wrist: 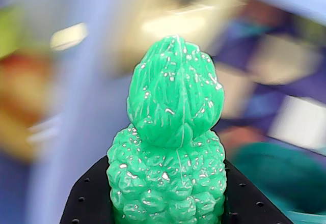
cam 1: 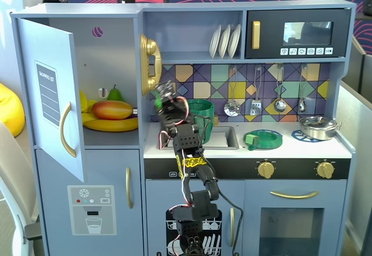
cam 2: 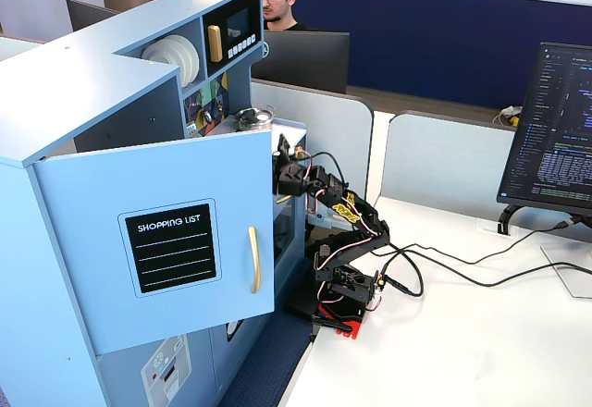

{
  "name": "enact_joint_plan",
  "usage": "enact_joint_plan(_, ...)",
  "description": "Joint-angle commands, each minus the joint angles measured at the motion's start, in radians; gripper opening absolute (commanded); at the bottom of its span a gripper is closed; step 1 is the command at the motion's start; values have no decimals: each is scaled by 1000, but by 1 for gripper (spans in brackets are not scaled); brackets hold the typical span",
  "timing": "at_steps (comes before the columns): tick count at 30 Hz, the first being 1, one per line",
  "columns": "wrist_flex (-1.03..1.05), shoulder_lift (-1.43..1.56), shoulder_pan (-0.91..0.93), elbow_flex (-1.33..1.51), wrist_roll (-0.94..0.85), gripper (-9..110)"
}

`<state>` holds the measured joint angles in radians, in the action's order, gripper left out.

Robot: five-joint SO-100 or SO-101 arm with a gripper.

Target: Pick up the green pineapple from the left cabinet and place it in the green recipient

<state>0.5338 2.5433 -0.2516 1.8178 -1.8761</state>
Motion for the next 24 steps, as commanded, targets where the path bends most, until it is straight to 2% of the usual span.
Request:
enact_joint_plan(1,-49,-137,153,-179,83,0)
enact_joint_plan(9,-169,-528,282,-449,150,0)
enact_joint_plan(13,-155,-690,268,-598,173,0)
enact_joint_plan(24,-192,-913,224,-732,160,0)
